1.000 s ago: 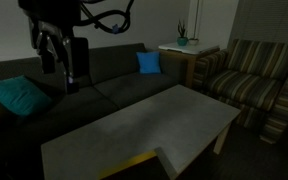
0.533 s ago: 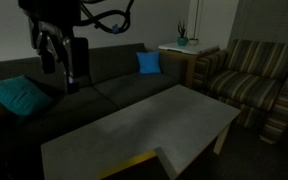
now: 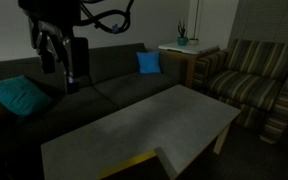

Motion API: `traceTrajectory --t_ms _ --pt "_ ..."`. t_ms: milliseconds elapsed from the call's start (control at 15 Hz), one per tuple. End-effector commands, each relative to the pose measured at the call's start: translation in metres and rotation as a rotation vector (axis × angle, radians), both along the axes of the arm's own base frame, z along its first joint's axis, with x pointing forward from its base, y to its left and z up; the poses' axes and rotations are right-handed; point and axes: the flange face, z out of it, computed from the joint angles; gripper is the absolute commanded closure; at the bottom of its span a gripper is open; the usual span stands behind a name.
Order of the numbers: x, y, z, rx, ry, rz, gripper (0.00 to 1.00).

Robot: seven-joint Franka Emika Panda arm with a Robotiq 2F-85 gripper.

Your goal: Open the first page of the book

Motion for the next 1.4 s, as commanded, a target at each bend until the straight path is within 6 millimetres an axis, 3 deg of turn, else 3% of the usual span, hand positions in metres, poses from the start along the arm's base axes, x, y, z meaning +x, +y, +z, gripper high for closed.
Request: traceTrajectory --t_ms 0,933,1333 --pt "0.000 0.000 0.000 0.000 0.001 0.000 0.00" --pt "0.009 0.001 -0.008 -0.051 -0.020 0.030 0.00" --pt "0.019 -0.010 -0.041 -0.049 0.026 0.006 0.00"
